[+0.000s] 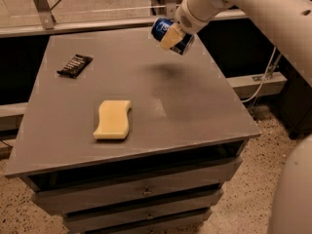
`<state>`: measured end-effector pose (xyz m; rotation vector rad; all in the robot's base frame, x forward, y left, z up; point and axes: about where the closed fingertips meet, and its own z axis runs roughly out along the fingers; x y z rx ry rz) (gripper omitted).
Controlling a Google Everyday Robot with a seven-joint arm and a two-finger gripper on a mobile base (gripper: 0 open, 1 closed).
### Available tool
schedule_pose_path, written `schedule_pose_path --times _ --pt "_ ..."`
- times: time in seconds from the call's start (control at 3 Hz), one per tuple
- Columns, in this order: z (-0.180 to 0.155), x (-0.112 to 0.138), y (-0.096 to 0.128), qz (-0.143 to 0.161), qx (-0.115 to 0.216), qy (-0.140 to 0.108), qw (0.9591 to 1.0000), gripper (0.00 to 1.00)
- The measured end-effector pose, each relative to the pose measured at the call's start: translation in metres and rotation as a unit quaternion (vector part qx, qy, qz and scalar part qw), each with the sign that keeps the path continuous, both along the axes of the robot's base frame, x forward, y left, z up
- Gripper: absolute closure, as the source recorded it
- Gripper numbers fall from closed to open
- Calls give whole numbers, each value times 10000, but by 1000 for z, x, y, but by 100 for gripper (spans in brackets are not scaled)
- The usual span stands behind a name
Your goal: Place pepsi can upright
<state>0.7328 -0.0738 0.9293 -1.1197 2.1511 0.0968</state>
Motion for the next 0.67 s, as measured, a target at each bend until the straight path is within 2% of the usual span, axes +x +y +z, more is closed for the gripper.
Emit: schedule_pose_path --times 0.33,0.67 --pt "13 -24 -3 568 696 -331 9954 100" --pt "17 -57 -17 1161 1907 -695 9723 100"
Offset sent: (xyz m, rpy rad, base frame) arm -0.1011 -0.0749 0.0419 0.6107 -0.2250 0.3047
